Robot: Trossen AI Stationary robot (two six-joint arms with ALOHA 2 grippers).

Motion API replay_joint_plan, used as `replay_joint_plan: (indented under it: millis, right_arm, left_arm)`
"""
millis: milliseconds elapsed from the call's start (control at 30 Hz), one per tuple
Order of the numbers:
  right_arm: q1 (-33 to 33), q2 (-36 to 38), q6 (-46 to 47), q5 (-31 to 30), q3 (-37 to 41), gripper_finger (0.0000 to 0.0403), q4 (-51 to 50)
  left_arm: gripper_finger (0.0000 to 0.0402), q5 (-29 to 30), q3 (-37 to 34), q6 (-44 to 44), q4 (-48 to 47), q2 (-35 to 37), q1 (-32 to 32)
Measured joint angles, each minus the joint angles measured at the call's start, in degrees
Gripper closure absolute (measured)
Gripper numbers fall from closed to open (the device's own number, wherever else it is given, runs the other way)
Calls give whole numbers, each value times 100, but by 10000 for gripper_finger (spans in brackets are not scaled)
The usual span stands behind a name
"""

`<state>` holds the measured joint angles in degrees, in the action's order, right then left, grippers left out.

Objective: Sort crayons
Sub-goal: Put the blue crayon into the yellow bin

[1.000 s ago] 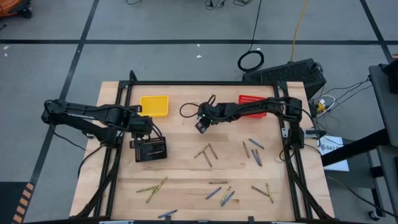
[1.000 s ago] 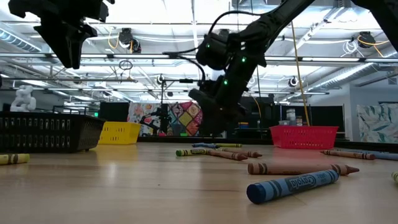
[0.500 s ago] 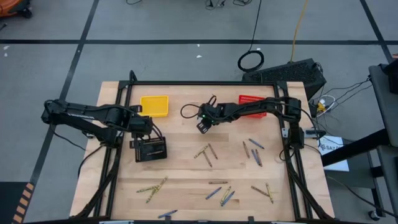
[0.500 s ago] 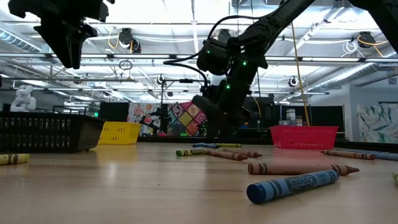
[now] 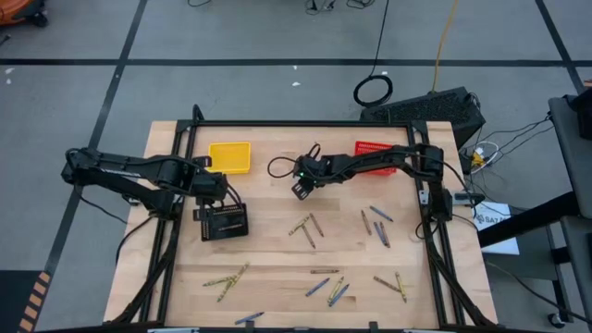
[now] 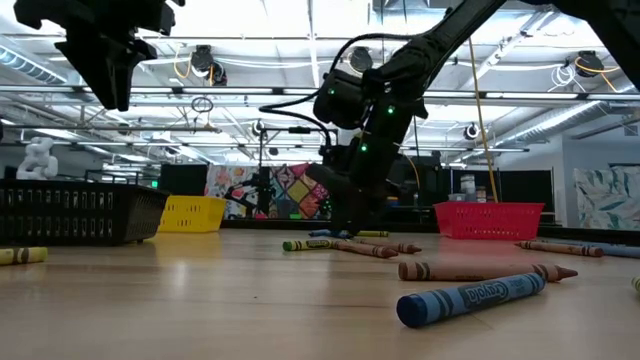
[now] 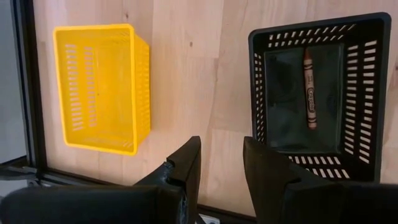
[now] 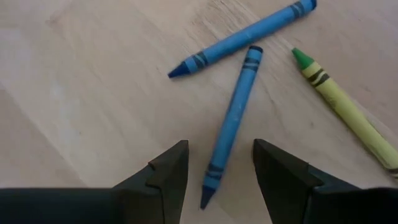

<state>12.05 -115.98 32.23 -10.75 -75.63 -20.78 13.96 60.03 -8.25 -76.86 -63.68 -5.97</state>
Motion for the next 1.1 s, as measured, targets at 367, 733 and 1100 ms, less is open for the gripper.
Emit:
replay_joint_plan:
  millis: [367,733,1100]
  right_arm:
    - [134,-22,-47,21,-9,307,-322]
    - [140,-26,-457,112,-9,394,-391]
    - [98,22,-542,154,2,401,-446]
  left_arm:
    - [290,-15,0,-35,301,2,2]
    - [290,-20,0,-39,315,2,2]
    - [290,-24,0,-334,308,2,2]
